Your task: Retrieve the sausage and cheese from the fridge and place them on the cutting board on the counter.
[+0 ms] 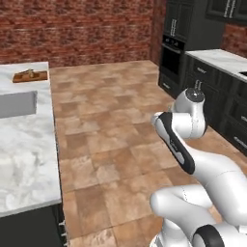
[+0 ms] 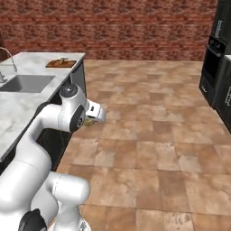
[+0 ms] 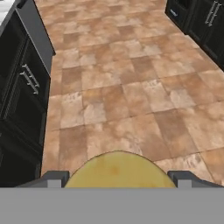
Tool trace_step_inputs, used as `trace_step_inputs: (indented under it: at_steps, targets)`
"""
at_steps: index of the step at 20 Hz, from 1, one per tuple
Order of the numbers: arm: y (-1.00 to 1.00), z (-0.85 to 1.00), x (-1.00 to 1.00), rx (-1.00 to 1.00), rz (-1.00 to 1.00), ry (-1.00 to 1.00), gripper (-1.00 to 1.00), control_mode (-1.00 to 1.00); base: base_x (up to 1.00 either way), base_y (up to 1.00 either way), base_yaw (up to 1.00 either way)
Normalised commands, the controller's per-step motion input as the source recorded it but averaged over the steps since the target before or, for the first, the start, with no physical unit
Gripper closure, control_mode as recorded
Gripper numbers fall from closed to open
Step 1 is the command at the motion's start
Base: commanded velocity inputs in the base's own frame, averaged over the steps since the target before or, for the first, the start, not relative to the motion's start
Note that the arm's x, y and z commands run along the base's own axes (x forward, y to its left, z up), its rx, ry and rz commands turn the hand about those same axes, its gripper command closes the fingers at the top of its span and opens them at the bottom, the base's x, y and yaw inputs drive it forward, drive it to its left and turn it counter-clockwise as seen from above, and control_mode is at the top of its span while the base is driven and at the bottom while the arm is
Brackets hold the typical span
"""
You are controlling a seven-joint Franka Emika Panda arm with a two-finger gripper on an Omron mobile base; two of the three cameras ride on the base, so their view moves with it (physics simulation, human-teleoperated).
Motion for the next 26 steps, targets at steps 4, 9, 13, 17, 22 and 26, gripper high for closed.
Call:
trace_step_inputs:
  at_steps: [4,9,13,17,22,26]
  targets:
    - [0.0,0.0,0.0,0.0,0.0,0.0,1.0,1.0,1.0,-0.34,0.14]
    - [0.0,0.0,0.0,0.0,0.0,0.0,1.0,1.0,1.0,-0.34,0.13]
    - [0.0,0.0,0.0,0.0,0.0,0.0,1.0,1.0,1.0,-0.3,0.12]
    - [0.0,0.0,0.0,0.0,0.0,0.0,1.0,1.0,1.0,-0.23,0.14]
    - [0.0,0.0,0.0,0.0,0.0,0.0,1.0,1.0,1.0,-0.19,0.15]
    - [0.0,0.0,0.0,0.0,0.0,0.0,1.0,1.0,1.0,-0.15,0.15]
